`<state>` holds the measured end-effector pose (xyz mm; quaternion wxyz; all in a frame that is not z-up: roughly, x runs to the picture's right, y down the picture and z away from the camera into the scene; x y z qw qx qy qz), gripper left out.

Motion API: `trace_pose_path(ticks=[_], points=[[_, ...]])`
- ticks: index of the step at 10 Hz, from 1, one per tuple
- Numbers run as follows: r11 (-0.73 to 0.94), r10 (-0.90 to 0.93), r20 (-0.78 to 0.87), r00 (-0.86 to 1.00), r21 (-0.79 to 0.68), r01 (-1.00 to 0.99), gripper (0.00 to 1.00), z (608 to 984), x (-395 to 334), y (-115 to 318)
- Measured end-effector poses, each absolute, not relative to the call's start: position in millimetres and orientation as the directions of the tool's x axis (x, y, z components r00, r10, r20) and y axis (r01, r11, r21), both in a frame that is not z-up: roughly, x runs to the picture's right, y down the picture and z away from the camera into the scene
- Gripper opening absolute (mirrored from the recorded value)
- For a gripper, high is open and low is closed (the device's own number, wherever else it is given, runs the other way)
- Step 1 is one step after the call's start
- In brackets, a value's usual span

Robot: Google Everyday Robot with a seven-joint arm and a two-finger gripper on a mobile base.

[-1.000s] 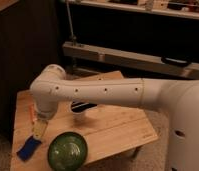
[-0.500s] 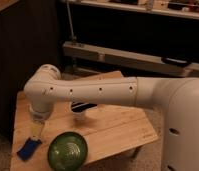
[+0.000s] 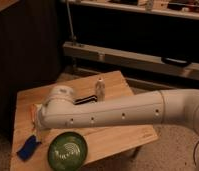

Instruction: Wipe the white sponge on the table

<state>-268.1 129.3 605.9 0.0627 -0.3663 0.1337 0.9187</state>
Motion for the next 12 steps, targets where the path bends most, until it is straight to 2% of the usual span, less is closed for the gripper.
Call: trace_pose_path(ticks=[3,4,8,12], points=[[-0.964,0.176,-0.808,-0.562,-0.026,-0.264,0.80,591.3,-270.4,114.9],[-0.961,0.194,-0.806,-0.560,-0.040,-0.275,0.80,590.9,-269.1,112.3],[-0.893,0.188,-0.739,-0.647,0.147,-0.426,0.80,615.6,-293.9,115.6],[-0.853,0.179,-0.750,-0.636,0.204,-0.481,0.80,649.1,-301.7,166.0]])
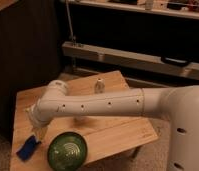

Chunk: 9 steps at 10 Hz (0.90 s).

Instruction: Wipe the white sponge on the table

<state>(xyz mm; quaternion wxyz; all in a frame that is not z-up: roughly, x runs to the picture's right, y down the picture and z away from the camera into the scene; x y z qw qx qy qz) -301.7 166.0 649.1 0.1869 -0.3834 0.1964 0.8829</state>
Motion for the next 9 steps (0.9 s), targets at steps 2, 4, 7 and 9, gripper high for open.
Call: trace_pose_path(ticks=[2,4,7,9], points=[[-0.825,0.166,-0.751,-0.639,0.250,-0.508,0.80,672.8,-310.9,193.1],[-0.773,0.174,-0.758,-0.628,0.290,-0.564,0.80,689.5,-334.6,209.8],[-0.699,0.200,-0.776,-0.599,0.316,-0.642,0.80,702.3,-366.9,224.1],[-0.681,0.204,-0.786,-0.584,0.314,-0.661,0.80,710.5,-372.4,234.3]])
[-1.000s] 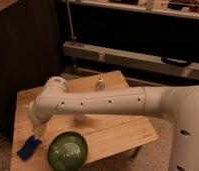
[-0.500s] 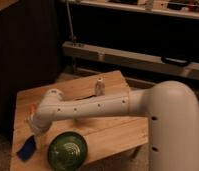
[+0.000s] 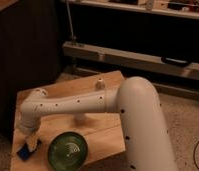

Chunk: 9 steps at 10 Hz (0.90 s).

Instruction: Wipe the white sponge on the table

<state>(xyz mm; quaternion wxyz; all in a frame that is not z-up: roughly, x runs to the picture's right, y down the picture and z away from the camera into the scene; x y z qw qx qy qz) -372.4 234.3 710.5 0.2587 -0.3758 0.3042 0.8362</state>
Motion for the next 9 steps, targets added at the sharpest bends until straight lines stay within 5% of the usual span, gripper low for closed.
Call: trace_pose_path(ticks=[9], points=[[-0.661,0.279,-0.754,-0.594,0.299,-0.689,0.80,739.5,-369.1,269.3]])
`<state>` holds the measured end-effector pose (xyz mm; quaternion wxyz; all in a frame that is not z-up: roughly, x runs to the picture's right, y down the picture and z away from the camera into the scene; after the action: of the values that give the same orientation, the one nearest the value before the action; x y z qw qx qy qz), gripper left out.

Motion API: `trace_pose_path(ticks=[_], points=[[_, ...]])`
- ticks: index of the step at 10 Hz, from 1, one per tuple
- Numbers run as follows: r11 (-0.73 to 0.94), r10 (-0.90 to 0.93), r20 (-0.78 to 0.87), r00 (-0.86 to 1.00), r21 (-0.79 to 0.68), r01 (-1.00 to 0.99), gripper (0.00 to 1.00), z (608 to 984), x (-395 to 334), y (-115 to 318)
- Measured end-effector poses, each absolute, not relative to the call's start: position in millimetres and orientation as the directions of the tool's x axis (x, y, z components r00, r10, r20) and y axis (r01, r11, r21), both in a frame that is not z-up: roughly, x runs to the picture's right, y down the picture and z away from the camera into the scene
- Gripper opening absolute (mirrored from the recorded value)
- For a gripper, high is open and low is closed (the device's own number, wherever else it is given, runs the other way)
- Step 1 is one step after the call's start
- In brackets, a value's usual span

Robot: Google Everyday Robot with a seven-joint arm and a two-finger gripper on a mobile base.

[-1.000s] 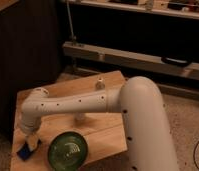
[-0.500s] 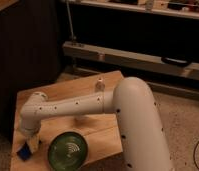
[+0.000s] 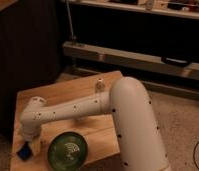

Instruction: Wipe the white sponge on the table

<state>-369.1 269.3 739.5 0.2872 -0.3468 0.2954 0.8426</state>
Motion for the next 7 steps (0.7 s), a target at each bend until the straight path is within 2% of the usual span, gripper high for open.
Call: trace_pose_path(ticks=[4,6,7], points=[[-0.649,0.267,-0.764,-0.587,0.308,-0.696,0.79,746.9,-374.6,278.1],[-0.639,0.246,-0.765,-0.595,0.334,-0.693,0.61,751.1,-378.1,279.3],[-0.633,0.238,-0.764,-0.600,0.346,-0.692,0.56,752.1,-379.2,280.6]])
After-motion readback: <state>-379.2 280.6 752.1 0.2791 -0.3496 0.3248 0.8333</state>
